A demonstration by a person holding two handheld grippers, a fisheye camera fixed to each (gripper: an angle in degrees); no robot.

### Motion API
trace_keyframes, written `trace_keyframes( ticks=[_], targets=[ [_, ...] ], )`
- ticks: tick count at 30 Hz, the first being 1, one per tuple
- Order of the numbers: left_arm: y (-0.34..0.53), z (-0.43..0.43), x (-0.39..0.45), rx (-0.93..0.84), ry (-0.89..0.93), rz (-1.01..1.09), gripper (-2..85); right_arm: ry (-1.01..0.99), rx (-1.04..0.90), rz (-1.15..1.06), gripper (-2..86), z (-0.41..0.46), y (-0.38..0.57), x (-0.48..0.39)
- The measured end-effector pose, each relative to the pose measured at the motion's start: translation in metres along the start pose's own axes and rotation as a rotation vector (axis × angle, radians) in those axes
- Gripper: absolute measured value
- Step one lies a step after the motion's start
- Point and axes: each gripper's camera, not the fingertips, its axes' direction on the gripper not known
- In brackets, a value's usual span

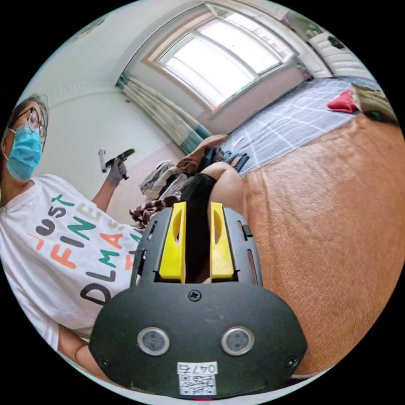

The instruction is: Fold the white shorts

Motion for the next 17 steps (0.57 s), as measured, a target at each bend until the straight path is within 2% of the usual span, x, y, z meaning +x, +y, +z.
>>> trace_keyframes(
  ticks=[4, 9, 11, 13, 14, 16, 17],
  targets=[
    [-0.023, 0.058, 0.121, -0.028, 0.272, 0.241, -0.6, -0.18, -0.144, -0.148, 8.1, 0.069, -0.041, -0.067],
    [-0.01, 0.131, 0.213, -0.1, 0.55, 0.373, -0.2, -0.033, -0.187, -0.22, 11.4, 0.105, -0.065, -0.113],
    [-0.003, 0.159, 0.234, -0.136, 0.607, 0.392, 0.3, -0.013, -0.228, -0.232, 9.4, 0.11, -0.073, -0.123],
    [0.009, 0.197, 0.259, -0.207, 0.711, 0.424, 2.6, -0.057, -0.351, -0.289, 3.2, 0.114, -0.079, -0.143],
    [0.012, 0.207, 0.265, -0.229, 0.751, 0.43, 3.7, -0.043, -0.353, -0.304, 1.5, 0.11, -0.079, -0.148],
    [0.029, 0.252, 0.295, -0.364, 0.978, 0.504, 8.8, -0.036, -0.296, -0.358, 0.1, 0.08, -0.081, -0.166],
    [0.034, 0.263, 0.304, -0.398, 1.031, 0.527, 10.0, -0.047, -0.284, -0.365, 0.0, 0.072, -0.083, -0.17]
  ],
)
